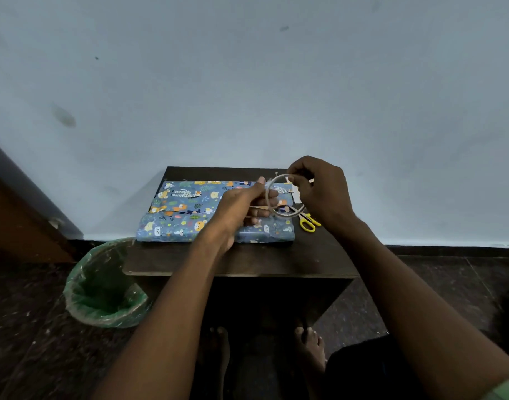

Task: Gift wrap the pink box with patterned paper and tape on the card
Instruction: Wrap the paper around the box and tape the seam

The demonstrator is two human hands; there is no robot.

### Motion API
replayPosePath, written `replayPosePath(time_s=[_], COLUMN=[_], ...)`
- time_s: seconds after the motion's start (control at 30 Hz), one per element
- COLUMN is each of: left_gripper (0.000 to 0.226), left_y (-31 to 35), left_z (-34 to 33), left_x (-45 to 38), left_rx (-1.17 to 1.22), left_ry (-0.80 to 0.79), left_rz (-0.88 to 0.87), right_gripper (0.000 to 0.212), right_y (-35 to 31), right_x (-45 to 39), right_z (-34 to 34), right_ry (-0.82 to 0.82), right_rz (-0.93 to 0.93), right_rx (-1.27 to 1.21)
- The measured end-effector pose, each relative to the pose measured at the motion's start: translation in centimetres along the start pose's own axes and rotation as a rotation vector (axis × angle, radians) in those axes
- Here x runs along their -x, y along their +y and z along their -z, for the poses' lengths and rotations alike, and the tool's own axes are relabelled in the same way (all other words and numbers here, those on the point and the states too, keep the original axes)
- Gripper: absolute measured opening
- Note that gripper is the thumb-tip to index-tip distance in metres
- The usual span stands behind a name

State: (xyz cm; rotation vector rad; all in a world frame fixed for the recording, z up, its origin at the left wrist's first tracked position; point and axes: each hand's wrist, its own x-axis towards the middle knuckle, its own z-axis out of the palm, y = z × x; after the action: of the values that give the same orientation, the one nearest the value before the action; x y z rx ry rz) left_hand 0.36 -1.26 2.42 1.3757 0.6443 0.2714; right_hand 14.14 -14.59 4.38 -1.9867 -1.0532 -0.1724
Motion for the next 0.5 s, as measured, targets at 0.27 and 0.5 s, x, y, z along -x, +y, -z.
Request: replayPosePath(time_s=[0.27, 0.5], left_gripper=[0.019, 0.016], left_y=[-0.9, -1.2], left_z=[3.8, 4.5], left_x=[0.6, -0.1], left_rx=[0.075, 0.101], left_ry=[0.099, 0.281], left_rz=[-0.108, -0.139], right_gripper=[0.014, 0.021], right_y=[-2.0, -2.4], right_x=[0.8, 1.0], right_z=[-2.0, -4.0], right_ry=[-0.090, -0.115], right_rz=[0.029, 0.077], right_rx=[-0.080, -0.072])
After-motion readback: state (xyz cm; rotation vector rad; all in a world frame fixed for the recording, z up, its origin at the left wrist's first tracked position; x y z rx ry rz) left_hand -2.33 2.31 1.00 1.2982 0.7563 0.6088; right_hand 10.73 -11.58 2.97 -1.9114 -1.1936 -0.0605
